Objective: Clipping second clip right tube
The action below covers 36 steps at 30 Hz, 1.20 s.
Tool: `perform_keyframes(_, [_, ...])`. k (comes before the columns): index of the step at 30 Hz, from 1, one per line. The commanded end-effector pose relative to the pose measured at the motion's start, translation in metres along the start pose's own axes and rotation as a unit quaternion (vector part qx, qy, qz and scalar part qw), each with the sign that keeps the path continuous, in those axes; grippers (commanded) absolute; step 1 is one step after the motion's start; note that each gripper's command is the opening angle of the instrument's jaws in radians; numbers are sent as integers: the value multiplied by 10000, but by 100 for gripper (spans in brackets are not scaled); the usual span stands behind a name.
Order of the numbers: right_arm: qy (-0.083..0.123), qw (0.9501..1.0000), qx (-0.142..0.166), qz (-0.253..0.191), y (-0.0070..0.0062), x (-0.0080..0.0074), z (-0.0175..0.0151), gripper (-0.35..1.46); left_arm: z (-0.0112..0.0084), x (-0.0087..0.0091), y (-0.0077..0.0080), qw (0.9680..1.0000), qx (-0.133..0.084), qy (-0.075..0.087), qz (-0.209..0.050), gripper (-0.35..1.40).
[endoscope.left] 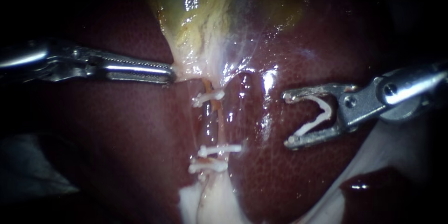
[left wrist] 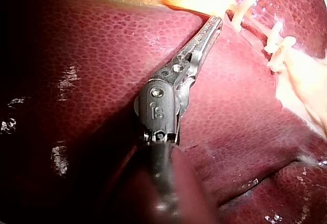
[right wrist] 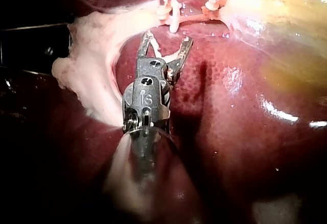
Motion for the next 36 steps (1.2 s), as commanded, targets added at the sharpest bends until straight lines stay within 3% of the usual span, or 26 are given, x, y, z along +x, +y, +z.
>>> perform_keyframes(1, [0, 10000, 2, -1, 0, 0, 0, 50, -4, 4, 1, 10000, -16, 1, -13, -35])
perform_keyframes(6, [0, 10000, -1, 1, 0, 1, 1, 50, -41, 33, 10, 9999, -29, 57, -128, -35])
perform_keyframes(12, [-8, 10000, -29, 11, 2, 4, 6, 50, -82, 58, 19, 9998, 58, 213, -13, -35])
perform_keyframes(16, [1, 10000, 7, 16, 4, 7, 15, 49, -88, 64, 19, 9996, 73, 274, 21, -35])
perform_keyframes(20, [82, 9988, 352, 335, 7, 7, 36, 49, -87, 63, 20, 9996, 83, 275, 22, -35])
perform_keyframes(27, [350, 9898, 534, 1272, 14, -13, 93, 49, -86, 64, 23, 9996, 93, 276, 20, -35])
perform_keyframes(31, [456, 9826, 650, 1676, 17, -28, 127, 49, -85, 63, 24, 9996, 104, 277, 23, -35])
perform_keyframes(36, [677, 9720, 758, 2119, 28, -34, 154, 49, -82, 62, 25, 9995, 115, 279, 25, -35])
